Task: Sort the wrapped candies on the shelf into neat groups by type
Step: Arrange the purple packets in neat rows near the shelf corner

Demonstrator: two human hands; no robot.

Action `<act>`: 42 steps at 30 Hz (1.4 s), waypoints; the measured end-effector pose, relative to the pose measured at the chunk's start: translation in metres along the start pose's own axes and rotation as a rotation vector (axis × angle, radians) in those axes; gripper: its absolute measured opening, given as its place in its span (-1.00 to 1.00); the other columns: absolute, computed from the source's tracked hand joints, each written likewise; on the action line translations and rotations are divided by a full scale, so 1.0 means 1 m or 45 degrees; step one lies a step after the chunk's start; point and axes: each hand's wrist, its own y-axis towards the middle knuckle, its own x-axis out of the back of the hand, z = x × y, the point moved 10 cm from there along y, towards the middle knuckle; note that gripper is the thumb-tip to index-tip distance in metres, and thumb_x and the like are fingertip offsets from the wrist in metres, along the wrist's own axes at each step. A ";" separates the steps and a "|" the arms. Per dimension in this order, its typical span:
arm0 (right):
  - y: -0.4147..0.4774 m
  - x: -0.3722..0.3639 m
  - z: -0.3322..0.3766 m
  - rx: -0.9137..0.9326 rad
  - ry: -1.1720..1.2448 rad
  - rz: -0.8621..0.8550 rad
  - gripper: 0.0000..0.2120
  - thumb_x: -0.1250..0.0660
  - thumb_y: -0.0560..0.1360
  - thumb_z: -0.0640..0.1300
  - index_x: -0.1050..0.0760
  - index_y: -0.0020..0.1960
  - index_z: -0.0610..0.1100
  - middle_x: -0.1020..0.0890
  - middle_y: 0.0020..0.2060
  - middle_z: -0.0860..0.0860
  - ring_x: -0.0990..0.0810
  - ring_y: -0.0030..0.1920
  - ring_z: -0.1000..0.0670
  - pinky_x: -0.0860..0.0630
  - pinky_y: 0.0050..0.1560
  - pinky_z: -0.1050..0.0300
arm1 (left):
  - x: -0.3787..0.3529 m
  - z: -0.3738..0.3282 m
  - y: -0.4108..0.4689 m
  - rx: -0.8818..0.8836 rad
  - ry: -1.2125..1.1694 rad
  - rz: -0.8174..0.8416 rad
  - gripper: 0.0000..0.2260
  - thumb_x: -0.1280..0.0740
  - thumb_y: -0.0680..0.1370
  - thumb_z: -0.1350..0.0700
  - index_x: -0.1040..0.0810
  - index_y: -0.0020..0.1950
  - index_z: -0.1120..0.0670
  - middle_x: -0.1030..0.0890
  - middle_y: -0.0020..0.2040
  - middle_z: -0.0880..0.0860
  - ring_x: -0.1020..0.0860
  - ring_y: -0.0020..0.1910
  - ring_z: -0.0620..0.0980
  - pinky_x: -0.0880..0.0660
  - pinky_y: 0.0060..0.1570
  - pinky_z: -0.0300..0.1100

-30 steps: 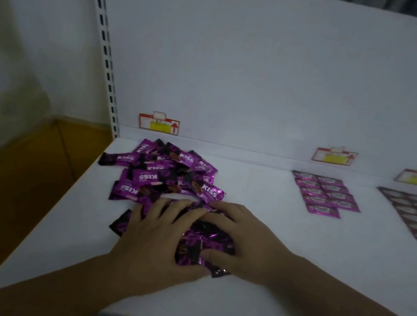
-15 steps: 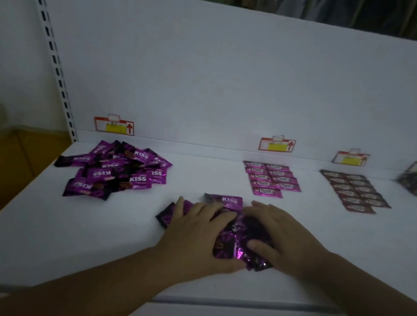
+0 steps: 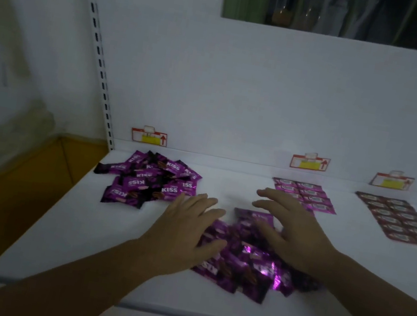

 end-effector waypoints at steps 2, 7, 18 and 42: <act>0.032 -0.025 0.015 0.008 -0.014 0.094 -0.62 -0.25 0.53 0.05 -0.41 0.32 0.01 -0.34 0.40 0.04 -0.29 0.38 0.05 -0.17 0.32 0.21 | 0.012 0.037 0.000 0.036 -0.032 -0.047 -0.54 -0.12 0.55 -0.19 -0.28 0.42 -0.07 -0.25 0.45 -0.08 -0.10 0.45 -0.11 0.06 0.46 -0.07; 0.115 -0.095 0.058 0.053 -0.026 0.329 -0.44 -0.21 0.52 0.16 -0.19 0.46 0.05 -0.14 0.49 -0.08 -0.16 0.46 -0.09 -0.16 0.40 0.01 | 0.043 0.120 0.008 0.085 -0.109 -0.158 -0.60 -0.24 0.52 -0.08 -0.37 0.35 -0.05 -0.44 0.30 -0.07 -0.32 0.33 -0.08 -0.20 0.39 -0.10; 0.157 -0.152 0.055 0.056 -0.004 0.543 -0.45 -0.12 0.54 0.22 -0.16 0.46 0.06 -0.25 0.44 0.04 -0.29 0.37 0.00 -0.24 0.37 0.08 | 0.001 0.214 0.023 0.192 0.064 0.292 -0.20 0.17 0.29 -0.54 0.19 0.47 -0.27 0.26 0.52 -0.08 0.31 0.48 0.02 0.29 0.35 0.24; 0.156 -0.122 0.049 0.242 -0.036 0.504 -0.56 -0.23 0.54 0.05 -0.31 0.40 0.01 -0.34 0.40 0.03 -0.30 0.36 0.04 -0.17 0.32 0.22 | -0.034 0.084 -0.037 -0.196 0.041 0.606 -0.35 -0.04 0.41 -0.45 0.32 0.33 -0.45 0.43 0.36 -0.22 0.48 0.35 -0.04 0.49 0.17 0.23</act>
